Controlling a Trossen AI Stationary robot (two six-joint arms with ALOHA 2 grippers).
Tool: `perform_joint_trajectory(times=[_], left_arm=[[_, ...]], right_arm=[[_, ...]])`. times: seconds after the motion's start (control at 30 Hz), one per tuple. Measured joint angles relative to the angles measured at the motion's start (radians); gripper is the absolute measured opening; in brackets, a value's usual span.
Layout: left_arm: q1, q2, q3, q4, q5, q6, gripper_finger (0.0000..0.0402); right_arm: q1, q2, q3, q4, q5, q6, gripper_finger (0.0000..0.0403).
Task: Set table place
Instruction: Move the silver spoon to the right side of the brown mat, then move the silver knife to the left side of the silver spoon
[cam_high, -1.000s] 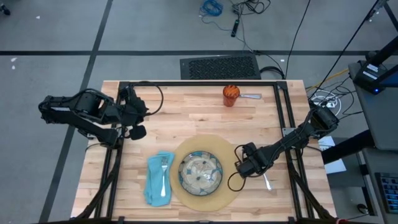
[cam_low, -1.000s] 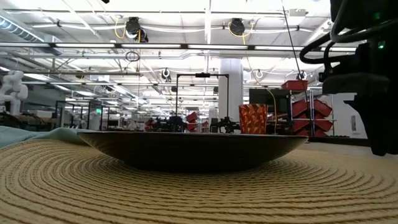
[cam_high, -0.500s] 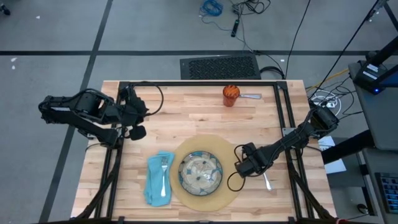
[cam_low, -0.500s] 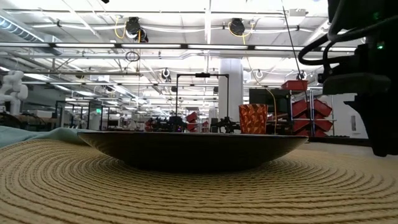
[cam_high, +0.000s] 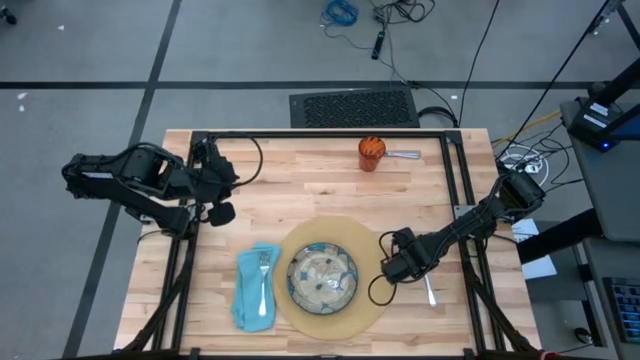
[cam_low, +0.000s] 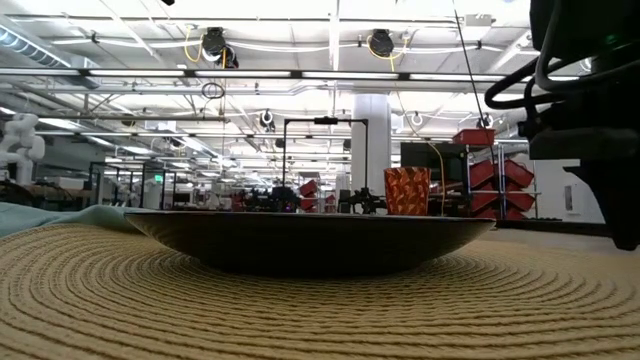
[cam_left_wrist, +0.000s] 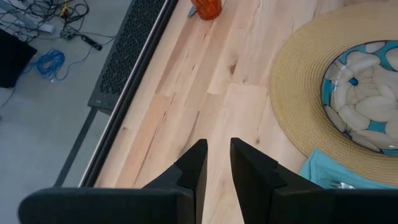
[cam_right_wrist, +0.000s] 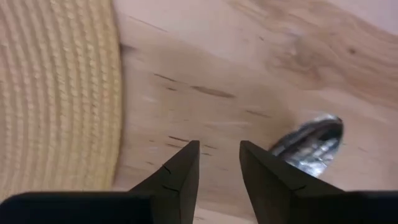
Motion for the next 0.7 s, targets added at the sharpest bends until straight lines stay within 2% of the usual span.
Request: perform_joint_trajectory(times=[0.2, 0.43, 0.6, 0.7], left_arm=[[0.0, 0.0, 0.0, 0.0, 0.0, -0.001, 0.0056], [0.0, 0.0, 0.0, 0.0, 0.0, -0.001, 0.0056], [0.0, 0.0, -0.035, 0.005, 0.0, -0.002, 0.0056], [0.0, 0.0, -0.073, 0.012, 0.0, -0.002, 0.0056]], right_arm=[[0.0, 0.0, 0.0, 0.043, 0.014, -0.003, 0.0106], [-0.047, 0.0, 0.0, 0.16, 0.215, -0.104, 0.0106], [-0.145, -0.02, 0.0, 0.208, 0.369, -0.201, 0.0106], [-0.233, -0.05, 0.001, 0.208, 0.398, -0.329, 0.0106]])
